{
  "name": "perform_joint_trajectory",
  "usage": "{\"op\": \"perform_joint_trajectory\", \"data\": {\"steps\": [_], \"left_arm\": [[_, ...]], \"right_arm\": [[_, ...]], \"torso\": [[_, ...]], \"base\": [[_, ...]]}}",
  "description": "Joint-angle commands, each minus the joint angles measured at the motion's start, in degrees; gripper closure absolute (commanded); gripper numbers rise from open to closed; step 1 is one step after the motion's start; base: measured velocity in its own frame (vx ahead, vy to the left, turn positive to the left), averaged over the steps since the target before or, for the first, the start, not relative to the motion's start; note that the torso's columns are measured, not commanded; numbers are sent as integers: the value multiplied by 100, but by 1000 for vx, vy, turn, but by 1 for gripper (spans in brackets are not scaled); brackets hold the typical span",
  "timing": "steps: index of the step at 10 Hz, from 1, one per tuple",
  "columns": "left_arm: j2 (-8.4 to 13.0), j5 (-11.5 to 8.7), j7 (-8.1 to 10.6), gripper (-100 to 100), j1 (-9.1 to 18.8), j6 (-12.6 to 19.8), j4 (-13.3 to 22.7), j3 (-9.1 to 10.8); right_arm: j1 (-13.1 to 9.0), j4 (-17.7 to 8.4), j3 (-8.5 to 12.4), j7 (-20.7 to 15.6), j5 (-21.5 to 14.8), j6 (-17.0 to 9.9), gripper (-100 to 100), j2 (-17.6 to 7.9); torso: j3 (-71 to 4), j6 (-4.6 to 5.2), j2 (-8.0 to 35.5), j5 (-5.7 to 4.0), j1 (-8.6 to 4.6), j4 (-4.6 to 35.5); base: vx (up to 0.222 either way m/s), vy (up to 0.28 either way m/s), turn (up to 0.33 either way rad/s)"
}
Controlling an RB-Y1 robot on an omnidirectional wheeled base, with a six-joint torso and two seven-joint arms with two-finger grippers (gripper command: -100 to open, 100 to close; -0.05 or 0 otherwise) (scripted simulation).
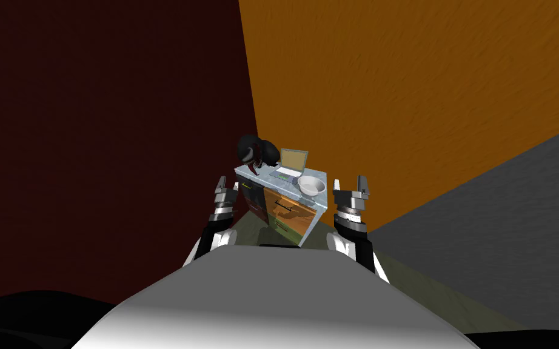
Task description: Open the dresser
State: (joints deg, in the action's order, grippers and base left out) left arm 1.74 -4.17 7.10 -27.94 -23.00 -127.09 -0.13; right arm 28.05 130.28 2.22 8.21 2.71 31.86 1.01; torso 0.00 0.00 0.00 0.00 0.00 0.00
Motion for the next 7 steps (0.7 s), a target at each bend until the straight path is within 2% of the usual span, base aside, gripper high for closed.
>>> {"op": "perform_joint_trajectory", "data": {"steps": [1,7], "left_arm": [[0,0,0,0,0,0,0,0],[0,0,0,0,0,-1,-1,0]], "right_arm": [[0,0,0,0,0,0,0,0],[0,2,0,0,0,0,0,0]], "torso": [[-467,0,232,0,0,235],[-5381,0,2693,0,0,2691]], "base": [[0,0,0],[0,0,0]]}}
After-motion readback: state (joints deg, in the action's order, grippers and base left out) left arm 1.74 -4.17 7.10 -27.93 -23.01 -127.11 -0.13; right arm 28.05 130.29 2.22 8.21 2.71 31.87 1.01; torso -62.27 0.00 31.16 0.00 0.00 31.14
